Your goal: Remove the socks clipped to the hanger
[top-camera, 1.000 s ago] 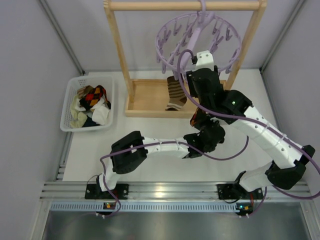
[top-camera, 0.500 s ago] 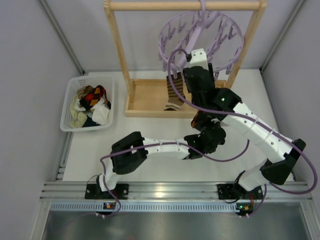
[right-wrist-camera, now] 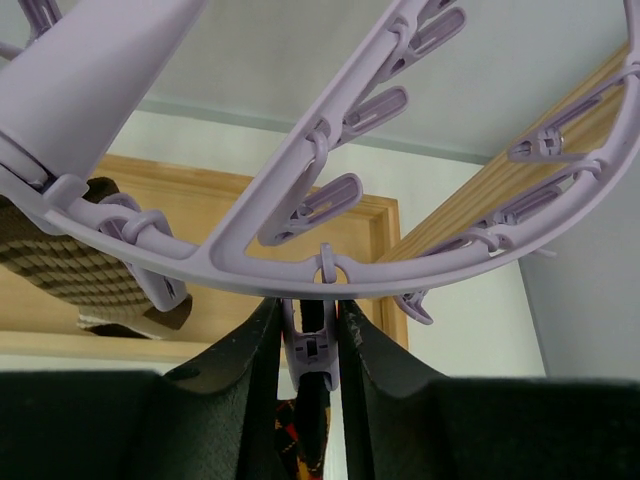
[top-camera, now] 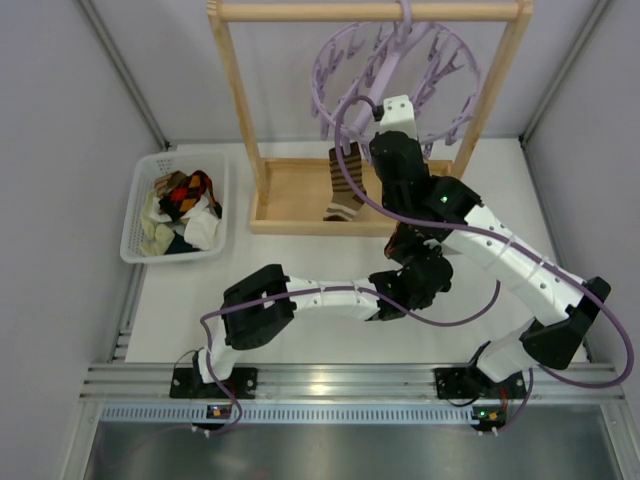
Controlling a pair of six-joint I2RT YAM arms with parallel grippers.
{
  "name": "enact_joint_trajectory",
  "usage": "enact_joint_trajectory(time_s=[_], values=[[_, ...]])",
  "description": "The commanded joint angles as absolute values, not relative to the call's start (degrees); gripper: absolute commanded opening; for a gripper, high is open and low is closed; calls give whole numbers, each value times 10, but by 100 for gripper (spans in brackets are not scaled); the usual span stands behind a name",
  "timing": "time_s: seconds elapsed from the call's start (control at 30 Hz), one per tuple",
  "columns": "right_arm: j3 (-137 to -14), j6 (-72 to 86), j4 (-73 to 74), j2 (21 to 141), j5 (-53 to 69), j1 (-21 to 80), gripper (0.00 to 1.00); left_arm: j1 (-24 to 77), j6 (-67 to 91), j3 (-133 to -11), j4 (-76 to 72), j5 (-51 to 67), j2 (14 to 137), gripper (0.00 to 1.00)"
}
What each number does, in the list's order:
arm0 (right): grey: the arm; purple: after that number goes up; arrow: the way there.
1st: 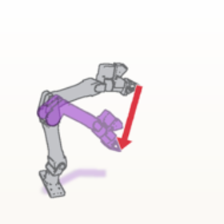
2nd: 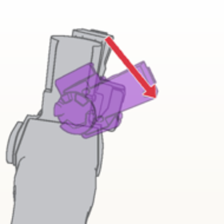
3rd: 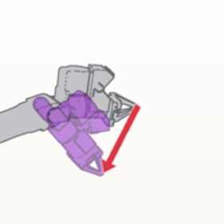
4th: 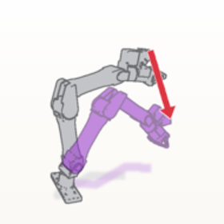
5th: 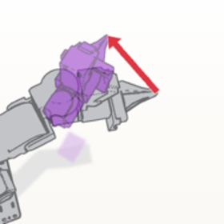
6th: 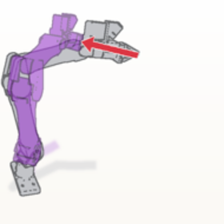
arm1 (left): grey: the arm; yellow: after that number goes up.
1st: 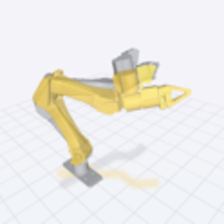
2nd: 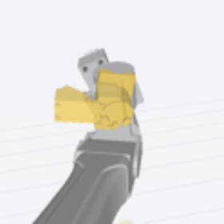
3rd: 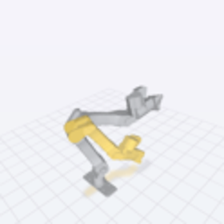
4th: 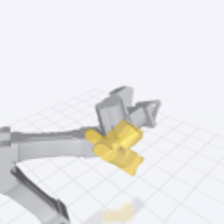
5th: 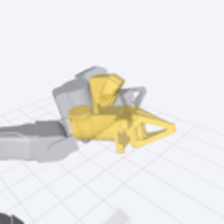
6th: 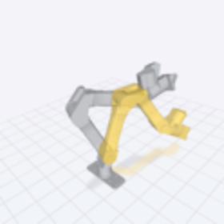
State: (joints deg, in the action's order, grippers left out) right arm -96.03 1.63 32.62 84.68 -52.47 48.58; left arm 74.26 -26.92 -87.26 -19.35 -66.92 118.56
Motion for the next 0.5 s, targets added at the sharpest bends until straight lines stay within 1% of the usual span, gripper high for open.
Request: enact_joint_trajectory(time_s=[0.0, 0.07, 0.13, 0.2, 0.27, 0.33, 0.4, 0.47], values=[[-962, 21, 295, 828, -523, 480, 16, 746, -260, -876, -206, -672, 1163, 0], [-956, 21, 291, 823, -519, 479, 14, 746, -256, -870, -205, -671, 1161, 0], [-953, 23, 290, 818, -517, 479, 16, 746, -246, -862, -205, -670, 1152, 0], [-951, 24, 288, 816, -515, 479, 17, 744, -235, -844, -204, -675, 1144, 0], [-950, 25, 290, 815, -512, 477, 15, 743, -214, -822, -200, -668, 1120, 0], [-949, 28, 290, 812, -503, 471, 15, 739, -165, -791, -165, -643, 1098, 0], [-949, 32, 292, 810, -498, 468, 15, 736, -111, -772, -125, -617, 1059, 0], [-947, 34, 294, 808, -488, 463, 16, 733, -88, -728, -121, -606, 1008, 0]])
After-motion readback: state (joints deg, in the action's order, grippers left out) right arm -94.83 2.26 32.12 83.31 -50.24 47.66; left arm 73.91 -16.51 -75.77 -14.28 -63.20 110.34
